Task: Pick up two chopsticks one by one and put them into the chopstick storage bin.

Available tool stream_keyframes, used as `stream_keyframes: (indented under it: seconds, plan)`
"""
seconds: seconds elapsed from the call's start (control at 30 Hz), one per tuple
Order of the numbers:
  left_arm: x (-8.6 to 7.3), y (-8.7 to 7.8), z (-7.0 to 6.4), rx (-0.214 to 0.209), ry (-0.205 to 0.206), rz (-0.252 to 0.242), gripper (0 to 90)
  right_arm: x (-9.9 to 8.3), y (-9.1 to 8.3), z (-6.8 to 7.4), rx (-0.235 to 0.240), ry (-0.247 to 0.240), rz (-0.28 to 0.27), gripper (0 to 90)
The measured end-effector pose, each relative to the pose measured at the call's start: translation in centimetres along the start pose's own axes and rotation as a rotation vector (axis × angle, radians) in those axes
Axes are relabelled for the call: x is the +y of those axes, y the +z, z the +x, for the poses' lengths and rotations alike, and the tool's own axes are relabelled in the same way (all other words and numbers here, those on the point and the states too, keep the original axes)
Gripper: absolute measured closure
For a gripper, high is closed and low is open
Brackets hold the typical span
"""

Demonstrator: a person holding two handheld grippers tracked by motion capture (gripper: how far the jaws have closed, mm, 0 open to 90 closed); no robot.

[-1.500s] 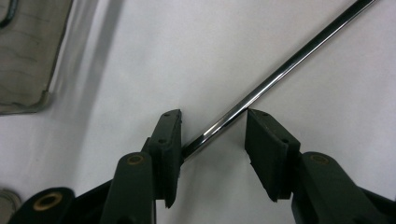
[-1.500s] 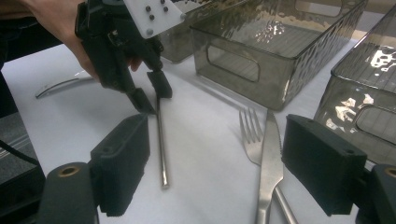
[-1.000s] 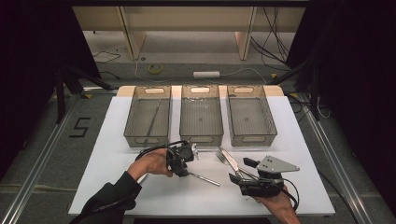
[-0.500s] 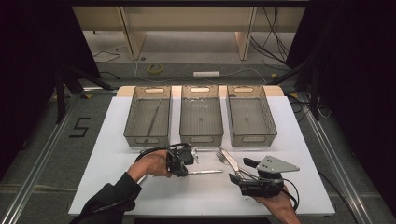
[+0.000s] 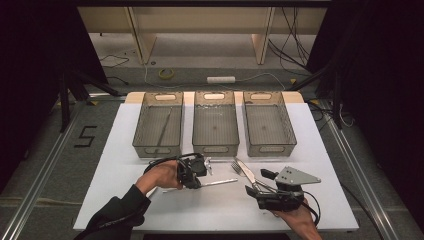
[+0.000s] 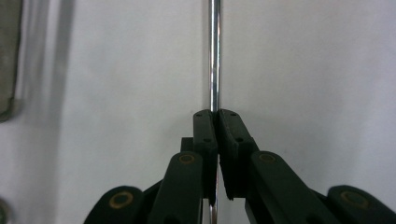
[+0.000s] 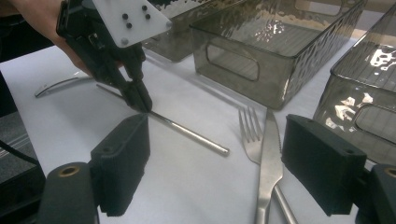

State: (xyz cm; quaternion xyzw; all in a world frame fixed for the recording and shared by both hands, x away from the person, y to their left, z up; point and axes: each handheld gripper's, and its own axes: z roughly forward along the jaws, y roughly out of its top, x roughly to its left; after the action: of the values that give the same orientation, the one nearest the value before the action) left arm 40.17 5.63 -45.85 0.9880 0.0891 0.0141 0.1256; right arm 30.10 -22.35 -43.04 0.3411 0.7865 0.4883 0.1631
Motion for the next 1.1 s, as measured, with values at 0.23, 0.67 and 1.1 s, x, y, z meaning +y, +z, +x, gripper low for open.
stream_keyframes:
  seconds: [0.23, 0.67, 1.1]
  plan:
    - [-0.4, -1.0, 0.0, 0.003, -0.004, -0.033, 85.8, 0.0, 0.0, 0.0, 0.000, 0.000, 0.001, 24.4]
    - [0.1, -4.3, -0.6, -0.015, -0.048, -0.110, 85.8, 0.0, 0.0, 0.0, 0.001, 0.000, -0.002, 24.3]
    - [-1.3, -9.0, 1.6, 0.042, -0.316, -0.354, 85.8, 0.0, 0.0, 0.0, -0.001, 0.001, -0.003, 24.3]
